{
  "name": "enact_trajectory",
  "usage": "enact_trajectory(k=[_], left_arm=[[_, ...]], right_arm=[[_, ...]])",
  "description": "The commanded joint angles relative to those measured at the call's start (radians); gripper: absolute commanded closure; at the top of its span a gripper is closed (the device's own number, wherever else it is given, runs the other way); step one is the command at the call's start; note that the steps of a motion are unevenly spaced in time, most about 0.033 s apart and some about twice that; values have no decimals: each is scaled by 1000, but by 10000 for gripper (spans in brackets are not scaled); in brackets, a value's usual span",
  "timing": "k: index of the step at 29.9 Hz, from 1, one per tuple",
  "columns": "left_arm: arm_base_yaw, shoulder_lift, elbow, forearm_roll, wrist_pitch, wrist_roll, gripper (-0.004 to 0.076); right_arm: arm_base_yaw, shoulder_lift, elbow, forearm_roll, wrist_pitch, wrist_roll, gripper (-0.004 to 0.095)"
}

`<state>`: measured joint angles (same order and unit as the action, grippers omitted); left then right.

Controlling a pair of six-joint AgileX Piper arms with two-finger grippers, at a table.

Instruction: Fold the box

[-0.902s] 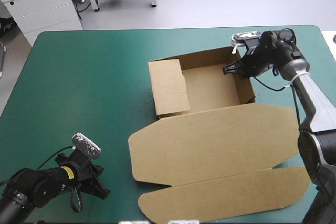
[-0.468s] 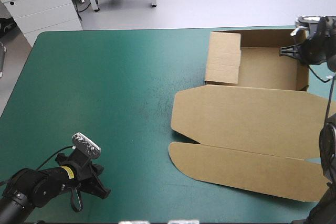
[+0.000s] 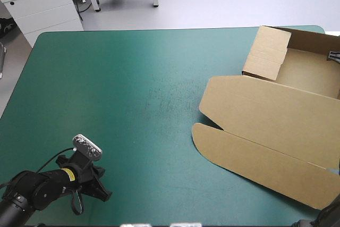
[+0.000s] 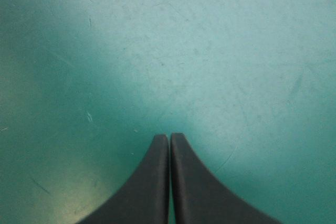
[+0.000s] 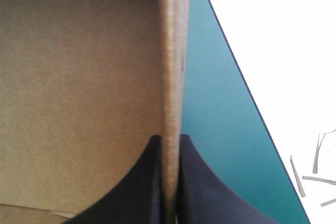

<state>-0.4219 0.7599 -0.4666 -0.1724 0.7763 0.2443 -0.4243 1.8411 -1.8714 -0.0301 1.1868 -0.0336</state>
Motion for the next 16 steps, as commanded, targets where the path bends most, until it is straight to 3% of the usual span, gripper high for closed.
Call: enact_trajectory(k=[1,6,16], left_arm=[[1,-5,-22,-15,-46,-5,734],[1,-5,-22,-15,-44,-5,734],[1,-5,-22,-15,-42,-5,734]], right_arm=[[-30,-52,-29,53,-31,-9,918],[-39,-52,-29,72,-49,-16,812],[-39,-52,-29,126,-59,-16,277]])
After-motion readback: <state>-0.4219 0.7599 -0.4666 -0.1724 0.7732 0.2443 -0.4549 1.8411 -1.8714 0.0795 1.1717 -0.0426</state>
